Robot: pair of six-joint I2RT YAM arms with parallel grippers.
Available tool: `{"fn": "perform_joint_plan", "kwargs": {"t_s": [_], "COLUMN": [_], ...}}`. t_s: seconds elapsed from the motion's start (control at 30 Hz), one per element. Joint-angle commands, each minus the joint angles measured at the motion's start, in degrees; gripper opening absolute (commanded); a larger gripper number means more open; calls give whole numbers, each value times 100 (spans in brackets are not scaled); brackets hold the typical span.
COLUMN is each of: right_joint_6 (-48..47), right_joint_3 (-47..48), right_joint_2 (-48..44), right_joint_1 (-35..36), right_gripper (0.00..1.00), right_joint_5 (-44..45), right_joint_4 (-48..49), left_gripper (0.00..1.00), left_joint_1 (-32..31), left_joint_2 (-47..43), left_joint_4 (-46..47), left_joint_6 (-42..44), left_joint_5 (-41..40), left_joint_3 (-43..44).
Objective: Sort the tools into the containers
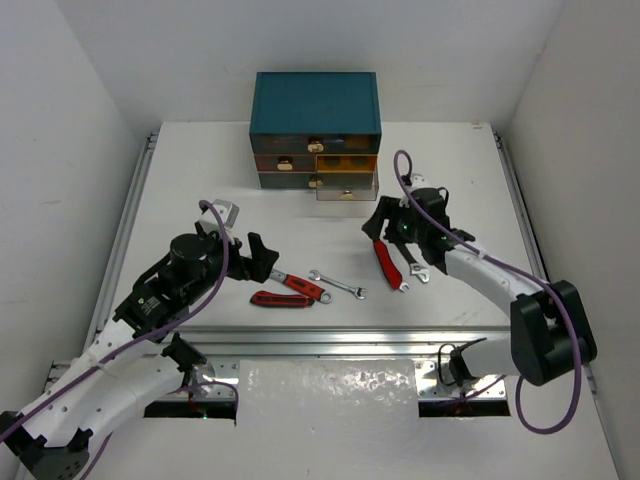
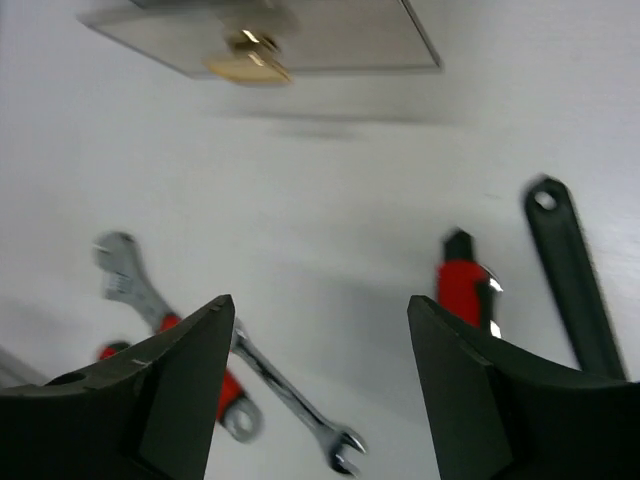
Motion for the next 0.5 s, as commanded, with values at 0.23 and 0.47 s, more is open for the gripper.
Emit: {"fn": "perform_joint_plan", "kwargs": {"t_s": [0.23, 0.47], "right_joint_6": [-1842, -1948], "right_joint_3": [589, 827], "right_joint_2": [703, 1363], "right_joint_1": [429, 640], "right_gripper": [64, 58], "right_joint_5": [1492, 1923], "right_joint_4": [-2185, -2168], "left_gripper": [100, 100], "left_joint_1": [80, 71], "left_joint_2": [-24, -24], "left_joint_4": [218, 227], "left_joint_6": [-18, -18], "left_joint_5": [-17, 1], "left_joint_3": [32, 23]}}
